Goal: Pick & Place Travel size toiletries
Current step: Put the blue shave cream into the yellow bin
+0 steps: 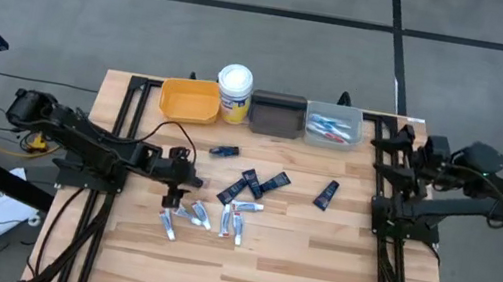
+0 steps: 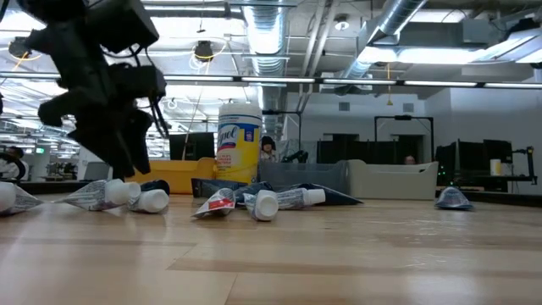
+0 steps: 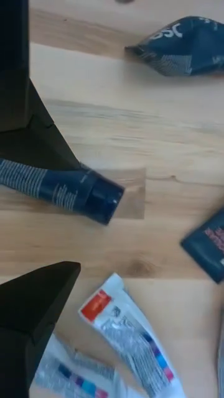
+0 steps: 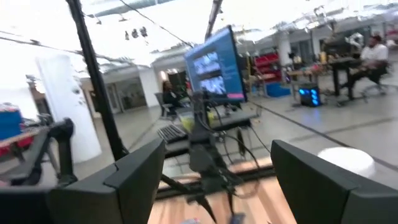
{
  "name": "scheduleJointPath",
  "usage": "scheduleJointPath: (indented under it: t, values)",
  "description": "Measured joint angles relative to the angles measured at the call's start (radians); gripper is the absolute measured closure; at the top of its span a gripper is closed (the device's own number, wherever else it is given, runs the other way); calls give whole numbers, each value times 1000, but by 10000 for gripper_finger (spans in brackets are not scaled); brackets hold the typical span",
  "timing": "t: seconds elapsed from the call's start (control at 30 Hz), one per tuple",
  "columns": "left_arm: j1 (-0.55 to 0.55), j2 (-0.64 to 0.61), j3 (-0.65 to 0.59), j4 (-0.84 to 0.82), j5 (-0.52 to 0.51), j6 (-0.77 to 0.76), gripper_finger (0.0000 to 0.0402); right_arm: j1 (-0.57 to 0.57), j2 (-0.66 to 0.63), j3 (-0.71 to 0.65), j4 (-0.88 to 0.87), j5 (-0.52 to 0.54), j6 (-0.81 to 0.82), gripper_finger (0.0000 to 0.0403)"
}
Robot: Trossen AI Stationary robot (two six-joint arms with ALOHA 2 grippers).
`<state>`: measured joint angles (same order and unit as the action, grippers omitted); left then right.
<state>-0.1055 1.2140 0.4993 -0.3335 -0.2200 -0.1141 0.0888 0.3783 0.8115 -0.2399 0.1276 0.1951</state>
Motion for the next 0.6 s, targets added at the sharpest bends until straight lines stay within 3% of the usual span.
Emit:
scheduleJointPath:
  t: [0.27,0.47,0.6]
  values:
    - [74,0,-54,92,7,5,156,9,0,-45,79,0,19,117]
    - [123,0,-92,169,98,79,156,9,3,-48,85,1,42,117]
    - [129,0,-108,175,101,83,156,9,3,-48,111,1,42,117]
